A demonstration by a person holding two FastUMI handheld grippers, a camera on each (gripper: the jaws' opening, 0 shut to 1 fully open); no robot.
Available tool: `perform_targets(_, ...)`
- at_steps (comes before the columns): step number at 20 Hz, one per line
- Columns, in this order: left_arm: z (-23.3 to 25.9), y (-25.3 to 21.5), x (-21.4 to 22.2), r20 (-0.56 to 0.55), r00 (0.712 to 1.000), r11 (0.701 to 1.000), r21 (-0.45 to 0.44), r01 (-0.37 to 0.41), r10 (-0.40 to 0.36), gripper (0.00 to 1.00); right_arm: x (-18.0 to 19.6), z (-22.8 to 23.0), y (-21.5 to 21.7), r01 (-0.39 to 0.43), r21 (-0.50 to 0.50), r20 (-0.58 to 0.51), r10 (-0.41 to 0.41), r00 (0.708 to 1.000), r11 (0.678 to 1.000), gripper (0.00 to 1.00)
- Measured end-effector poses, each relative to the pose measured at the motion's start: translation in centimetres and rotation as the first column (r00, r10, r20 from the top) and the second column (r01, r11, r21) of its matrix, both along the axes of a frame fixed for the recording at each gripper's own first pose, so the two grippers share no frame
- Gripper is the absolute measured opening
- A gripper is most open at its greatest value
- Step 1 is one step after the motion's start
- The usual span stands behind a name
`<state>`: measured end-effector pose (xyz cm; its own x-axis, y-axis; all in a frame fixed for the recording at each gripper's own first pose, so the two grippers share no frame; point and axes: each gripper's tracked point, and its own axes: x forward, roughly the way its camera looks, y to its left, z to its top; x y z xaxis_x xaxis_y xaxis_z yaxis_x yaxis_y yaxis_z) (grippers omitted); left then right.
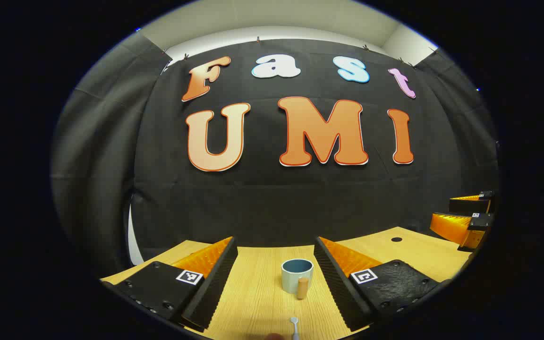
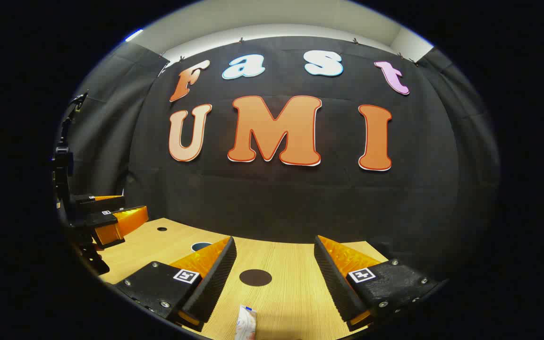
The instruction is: Put the toothbrush and toothpaste on the desktop into the cup, then pick up the cup and place it on the coaster on the desktop.
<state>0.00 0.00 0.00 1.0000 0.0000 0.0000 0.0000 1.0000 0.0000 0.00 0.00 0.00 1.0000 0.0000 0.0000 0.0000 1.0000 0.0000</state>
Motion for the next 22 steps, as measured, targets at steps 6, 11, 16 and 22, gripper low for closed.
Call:
perform_targets(6, -0.4, 0.6, -0.7, 0.002, 1.000, 1.000, -0.009, -0.025, 0.025, 0.98, -0.2, 0.0, 0.8, -0.011, 0.017, 0.002, 0.011, 1.000, 1.000, 0.99)
perform_targets(11, -1.0, 0.6, -0.8, -0.012, 1.000, 1.000, -0.017, -0.017, 0.017, 0.98, -0.2, 0.2, 0.8, -0.014, 0.028, 0.008, 0.014, 1.000, 1.000, 0.99)
perform_targets(16, -1.2, 0.8, -0.7, -0.024, 0.999, 1.000, -0.018, -0.026, 0.025, 0.98, -0.4, -0.4, 0.6, -0.016, 0.026, -0.017, 0.017, 1.000, 1.000, 0.99)
perform_targets(22, -2.3, 0.1, -0.8, -0.059, 0.998, 1.000, -0.007, -0.016, 0.016, 0.98, -0.9, -2.3, 1.3, -0.038, 0.022, -0.070, 0.040, 0.997, 0.999, 0.99)
